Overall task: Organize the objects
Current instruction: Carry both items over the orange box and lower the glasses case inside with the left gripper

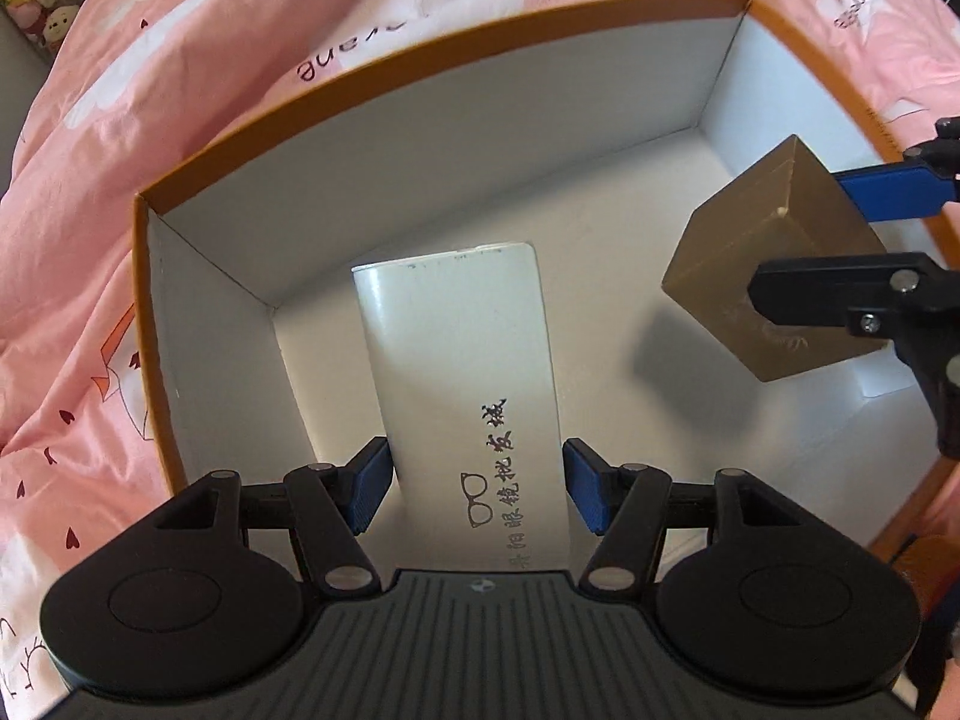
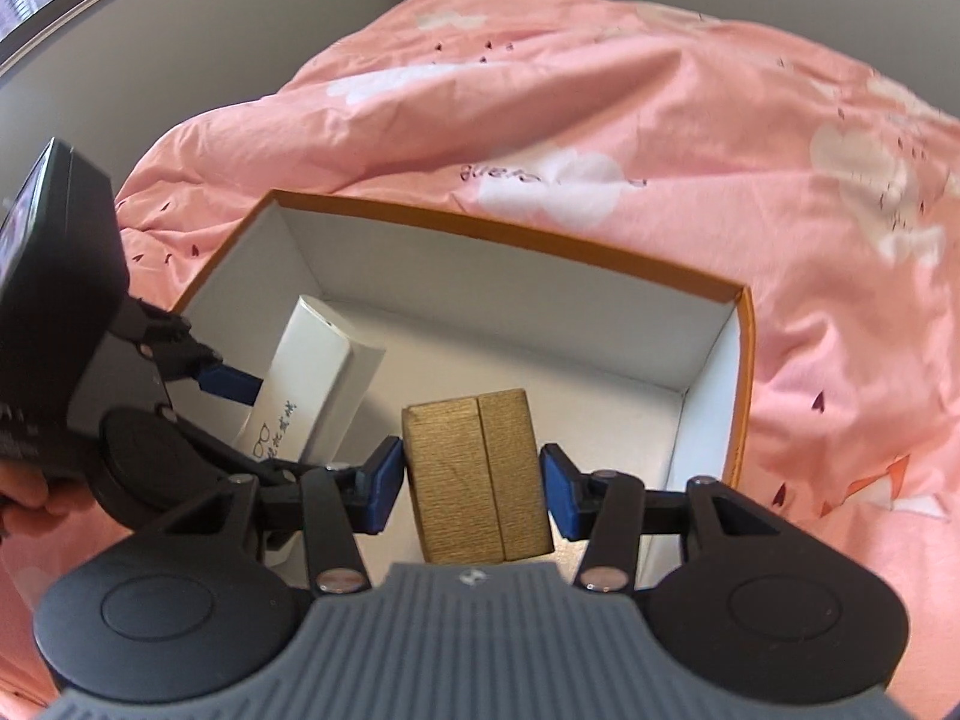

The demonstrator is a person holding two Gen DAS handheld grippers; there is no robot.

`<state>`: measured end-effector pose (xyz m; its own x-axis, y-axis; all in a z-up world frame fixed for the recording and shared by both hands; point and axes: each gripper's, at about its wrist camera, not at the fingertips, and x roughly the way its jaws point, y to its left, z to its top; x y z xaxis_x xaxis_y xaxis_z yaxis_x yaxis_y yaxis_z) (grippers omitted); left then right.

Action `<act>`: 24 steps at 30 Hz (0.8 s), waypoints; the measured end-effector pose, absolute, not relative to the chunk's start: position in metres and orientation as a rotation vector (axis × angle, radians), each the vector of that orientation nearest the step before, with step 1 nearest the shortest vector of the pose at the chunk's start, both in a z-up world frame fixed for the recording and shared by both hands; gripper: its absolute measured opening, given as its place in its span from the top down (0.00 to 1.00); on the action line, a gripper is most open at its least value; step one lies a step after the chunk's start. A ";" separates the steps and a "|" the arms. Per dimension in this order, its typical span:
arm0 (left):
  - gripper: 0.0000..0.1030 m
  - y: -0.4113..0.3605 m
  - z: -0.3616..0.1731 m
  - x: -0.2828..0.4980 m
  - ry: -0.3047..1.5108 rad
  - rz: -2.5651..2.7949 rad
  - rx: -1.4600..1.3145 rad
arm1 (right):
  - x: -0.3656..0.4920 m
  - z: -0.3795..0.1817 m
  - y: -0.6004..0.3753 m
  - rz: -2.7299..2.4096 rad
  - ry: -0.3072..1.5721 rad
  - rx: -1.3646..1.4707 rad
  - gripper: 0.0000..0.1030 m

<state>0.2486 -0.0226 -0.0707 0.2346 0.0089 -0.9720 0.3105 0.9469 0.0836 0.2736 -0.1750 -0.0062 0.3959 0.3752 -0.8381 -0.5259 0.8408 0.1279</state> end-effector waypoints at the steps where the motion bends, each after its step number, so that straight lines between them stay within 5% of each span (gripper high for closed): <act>1: 0.30 -0.022 -0.074 0.250 1.335 -0.208 0.288 | 0.277 -0.009 -0.175 0.575 1.027 -0.152 0.50; 10: 0.29 -0.020 -0.096 0.251 1.384 -0.182 0.329 | 0.288 -0.032 -0.172 0.576 1.107 -0.074 0.50; 17: 0.30 -0.008 -0.061 0.236 1.285 -0.228 0.287 | 0.290 -0.038 -0.159 0.564 1.144 -0.070 0.51; 24: 0.47 0.021 -0.013 0.235 1.149 -0.221 0.181 | 0.297 -0.047 -0.140 0.563 1.186 -0.044 0.51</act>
<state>0.2348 0.0211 -0.0130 0.3921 -0.0806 -0.9164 0.2650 0.9638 0.0286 0.2966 -0.1396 -0.0472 0.2548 0.3921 -0.8839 -0.4369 0.8621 0.2565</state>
